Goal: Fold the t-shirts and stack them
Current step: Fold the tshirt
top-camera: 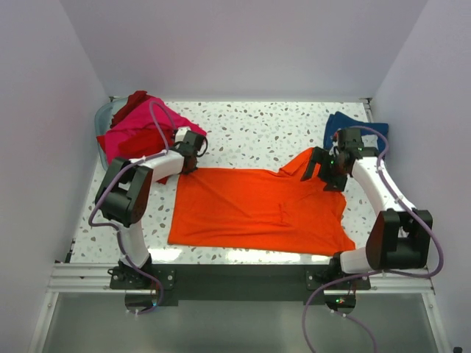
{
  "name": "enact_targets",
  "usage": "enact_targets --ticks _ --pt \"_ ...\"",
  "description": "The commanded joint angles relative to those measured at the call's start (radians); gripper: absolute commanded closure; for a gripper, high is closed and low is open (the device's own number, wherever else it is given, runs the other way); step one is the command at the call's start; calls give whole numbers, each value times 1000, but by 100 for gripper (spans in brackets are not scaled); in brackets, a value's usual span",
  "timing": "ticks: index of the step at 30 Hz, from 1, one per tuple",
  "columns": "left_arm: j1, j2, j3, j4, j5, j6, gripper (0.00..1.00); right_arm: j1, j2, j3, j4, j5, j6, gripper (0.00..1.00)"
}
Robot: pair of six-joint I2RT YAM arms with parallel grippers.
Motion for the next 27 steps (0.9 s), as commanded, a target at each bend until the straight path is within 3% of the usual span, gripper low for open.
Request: enact_targets --ticks 1,6,15,27 --pt "14 -40 -27 32 4 14 94 -4 68 130 25 45 19 10" --pt "14 -80 -50 38 16 13 100 -4 223 269 69 83 54 13" --pt "14 -121 -47 22 51 7 100 -2 504 475 138 138 91 24" --pt "14 -126 -56 22 73 0 100 -4 682 630 155 192 85 35"
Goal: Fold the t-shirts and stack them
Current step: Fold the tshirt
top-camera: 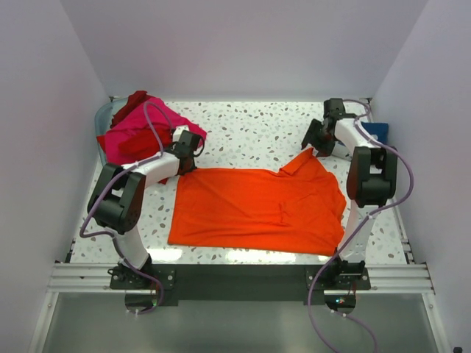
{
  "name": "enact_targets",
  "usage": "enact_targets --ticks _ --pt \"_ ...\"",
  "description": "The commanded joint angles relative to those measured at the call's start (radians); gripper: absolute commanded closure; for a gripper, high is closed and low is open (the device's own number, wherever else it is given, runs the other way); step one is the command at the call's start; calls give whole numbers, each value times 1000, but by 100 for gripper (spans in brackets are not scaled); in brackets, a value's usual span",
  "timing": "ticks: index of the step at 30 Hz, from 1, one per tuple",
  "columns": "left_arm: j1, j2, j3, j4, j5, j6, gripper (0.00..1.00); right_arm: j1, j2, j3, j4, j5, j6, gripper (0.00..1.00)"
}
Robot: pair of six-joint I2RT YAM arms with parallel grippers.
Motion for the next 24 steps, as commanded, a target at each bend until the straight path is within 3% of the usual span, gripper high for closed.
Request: enact_targets --ticks 1,24 --pt "8 -36 -9 8 6 -1 100 -2 16 50 30 32 7 36" --pt "8 -5 -18 24 12 2 100 -4 68 30 95 -13 21 59"
